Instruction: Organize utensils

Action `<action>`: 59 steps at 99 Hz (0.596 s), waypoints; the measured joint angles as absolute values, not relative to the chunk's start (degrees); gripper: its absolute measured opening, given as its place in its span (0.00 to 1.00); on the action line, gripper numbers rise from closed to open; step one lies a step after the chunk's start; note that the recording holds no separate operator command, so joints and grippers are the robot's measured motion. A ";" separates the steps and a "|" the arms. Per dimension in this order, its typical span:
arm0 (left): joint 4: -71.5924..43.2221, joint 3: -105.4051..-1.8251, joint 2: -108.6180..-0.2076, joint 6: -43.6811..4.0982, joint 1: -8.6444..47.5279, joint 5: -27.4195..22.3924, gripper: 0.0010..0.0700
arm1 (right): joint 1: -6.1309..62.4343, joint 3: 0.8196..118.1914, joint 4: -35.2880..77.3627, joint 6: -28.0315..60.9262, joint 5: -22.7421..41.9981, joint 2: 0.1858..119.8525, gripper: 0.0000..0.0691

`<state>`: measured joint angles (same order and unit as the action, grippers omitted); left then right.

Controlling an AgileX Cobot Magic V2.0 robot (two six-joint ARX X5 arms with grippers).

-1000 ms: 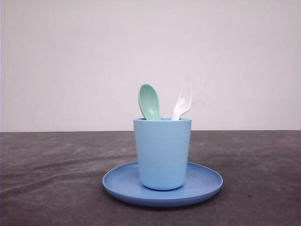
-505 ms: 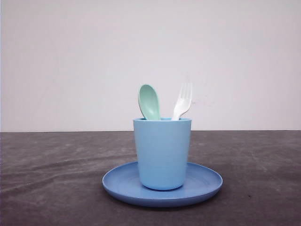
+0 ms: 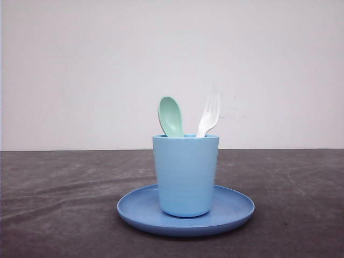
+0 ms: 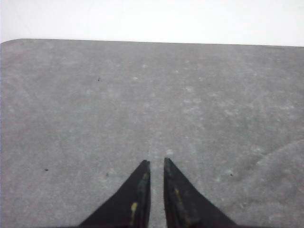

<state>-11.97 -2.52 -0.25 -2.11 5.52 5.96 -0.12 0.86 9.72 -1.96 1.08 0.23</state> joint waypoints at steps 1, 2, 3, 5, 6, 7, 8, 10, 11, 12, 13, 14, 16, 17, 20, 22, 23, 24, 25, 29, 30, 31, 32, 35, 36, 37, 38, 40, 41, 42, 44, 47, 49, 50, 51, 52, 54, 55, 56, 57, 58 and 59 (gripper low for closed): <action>-11.97 -2.52 -0.25 -2.09 5.52 5.96 0.02 | -0.12 0.86 9.74 -1.96 1.08 0.25 0.01; -11.97 -2.52 -0.25 -2.11 5.52 5.96 0.02 | -0.12 0.86 9.85 -1.93 1.08 0.25 0.01; -11.97 -2.52 -0.25 -2.11 5.52 5.96 0.02 | -0.12 0.91 9.89 -1.93 1.06 0.25 0.01; -11.97 -2.52 -0.25 -2.11 5.52 5.96 0.02 | -0.12 0.91 9.96 -1.96 1.04 0.25 0.01; -11.97 -2.52 -0.25 -2.11 5.52 5.96 0.02 | -0.12 0.91 9.96 -1.93 1.02 0.25 0.01; -11.97 -2.52 -0.25 -2.11 5.52 5.96 0.02 | -0.12 0.91 9.96 -1.93 0.93 0.25 0.01; -11.97 -2.52 -0.25 -2.11 5.52 5.96 0.02 | -0.12 0.91 10.00 -1.93 0.84 0.25 0.01; -11.97 -2.52 -0.25 -2.11 5.52 5.98 0.02 | -0.12 0.91 10.00 -1.93 0.62 0.25 0.01; -11.97 -2.52 -0.25 -2.11 5.52 5.98 0.02 | -0.12 0.91 10.02 -1.93 0.51 0.25 0.01; -11.97 -2.52 -0.25 -2.11 5.52 5.98 0.02 | -0.12 0.91 10.02 -1.91 0.40 0.25 0.01; -11.97 -2.52 -0.25 -2.11 5.52 5.98 0.02 | -0.12 0.91 10.02 -1.91 0.36 0.25 0.01; -11.97 -2.52 -0.25 -2.11 5.52 5.98 0.02 | -0.12 0.91 10.04 -1.91 0.34 0.25 0.01; -11.97 -2.52 -0.25 -2.11 5.52 5.96 0.02 | -0.12 0.91 10.04 -1.91 0.25 0.25 0.01; -11.97 -2.52 -0.25 -2.11 5.52 5.98 0.02 | -0.12 0.91 10.04 -1.91 0.21 0.25 0.01; -11.97 -2.52 -0.25 -2.11 5.52 5.98 0.02 | -0.12 0.91 10.04 -1.91 0.19 0.25 0.01; -11.97 -2.52 -0.25 -2.11 5.52 5.96 0.02 | -0.12 0.91 10.04 -1.91 0.16 0.25 0.01; -11.97 -2.52 -0.25 -2.11 5.52 5.98 0.02 | -0.12 0.91 10.04 -1.93 0.16 0.25 0.01; -11.97 -2.52 -0.25 -2.11 5.52 5.98 0.02 | -0.12 0.91 10.04 -1.93 0.14 0.25 0.01; -11.97 -2.52 -0.25 -2.11 5.52 5.96 0.02 | -0.12 0.91 10.02 -1.93 0.12 0.25 0.01; -11.94 -2.52 -0.25 -2.09 5.52 5.96 0.02 | -0.10 0.91 9.96 -1.93 0.03 0.25 0.01; -11.97 -2.52 -0.25 -2.11 5.52 5.96 0.02 | -0.12 0.91 9.93 -1.93 0.03 0.25 0.01; -11.97 -2.52 -0.25 -2.11 5.52 5.96 0.02 | -0.12 0.91 9.89 -1.93 0.03 0.25 0.01; -11.97 -2.52 -0.25 -2.11 5.52 5.96 0.02 | -0.12 0.91 9.87 -1.93 0.03 0.25 0.01; -11.97 -2.52 -0.25 -2.11 5.52 5.96 0.02 | -0.12 0.91 9.76 -1.93 0.03 0.25 0.01; -11.97 -2.52 -0.25 -2.11 5.52 5.96 0.02 | -0.12 0.91 9.74 -1.93 0.03 0.25 0.01; -11.97 -2.52 -0.25 -2.11 5.52 5.96 0.02 | -0.12 0.91 9.69 -1.93 0.03 0.25 0.01; -11.97 -2.52 -0.25 -2.11 5.52 5.96 0.02 | -0.12 0.91 9.67 -1.93 0.03 0.25 0.01; -11.94 -2.52 -0.25 -2.09 5.52 5.98 0.02 | -0.12 0.91 9.65 -1.93 0.03 0.25 0.01; -11.97 -2.52 -0.25 -2.09 5.52 5.96 0.02 | -0.12 0.91 9.65 -1.93 0.03 0.25 0.01; -11.97 -2.52 -0.25 -2.11 5.52 5.98 0.02 | -0.12 0.91 9.65 -1.93 0.03 0.25 0.01; -11.97 -2.52 -0.25 -2.11 5.52 5.98 0.02 | -0.12 0.91 9.65 -1.93 0.03 0.25 0.01; -11.97 -2.52 -0.25 -2.11 5.52 5.96 0.02 | -0.10 0.91 9.65 -1.93 0.03 0.25 0.01; -11.97 -2.52 -0.25 -2.11 5.52 5.96 0.02 | -0.12 0.91 9.65 -1.93 0.03 0.25 0.01; -11.94 -2.52 -0.25 -2.09 5.52 5.96 0.02 | -0.10 0.91 9.65 -1.93 0.03 0.25 0.01; -11.97 -2.52 -0.25 -2.11 5.52 5.96 0.02 | -0.12 0.91 9.65 -1.93 0.03 0.25 0.01; -11.97 -2.52 -0.25 -2.11 5.52 5.98 0.02 | -0.12 0.91 9.65 -1.93 0.03 0.25 0.01; -11.94 -2.52 -0.25 -2.11 5.52 5.96 0.02 | -0.12 0.91 9.65 -1.93 0.03 0.25 0.01; -11.94 -2.52 -0.25 -2.11 5.52 5.96 0.02 | -0.12 0.91 9.65 -1.93 0.03 0.25 0.01; -11.97 -2.52 -0.25 -2.11 5.52 5.96 0.02 | -0.12 0.91 9.65 -1.93 0.03 0.25 0.01; -11.97 -2.52 -0.25 -2.11 5.54 5.96 0.02 | -0.12 0.91 9.65 -1.93 0.03 0.25 0.01; -11.97 -2.52 -0.25 -2.11 5.52 5.98 0.02 | -0.12 0.91 9.65 -1.93 0.03 0.25 0.01; -11.97 -2.52 -0.25 -2.09 5.52 5.96 0.02 | -0.12 0.91 9.65 -1.93 0.03 0.25 0.01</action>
<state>-11.97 -2.52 -0.25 -2.09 5.52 5.96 -0.12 0.91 9.65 -1.93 0.03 0.25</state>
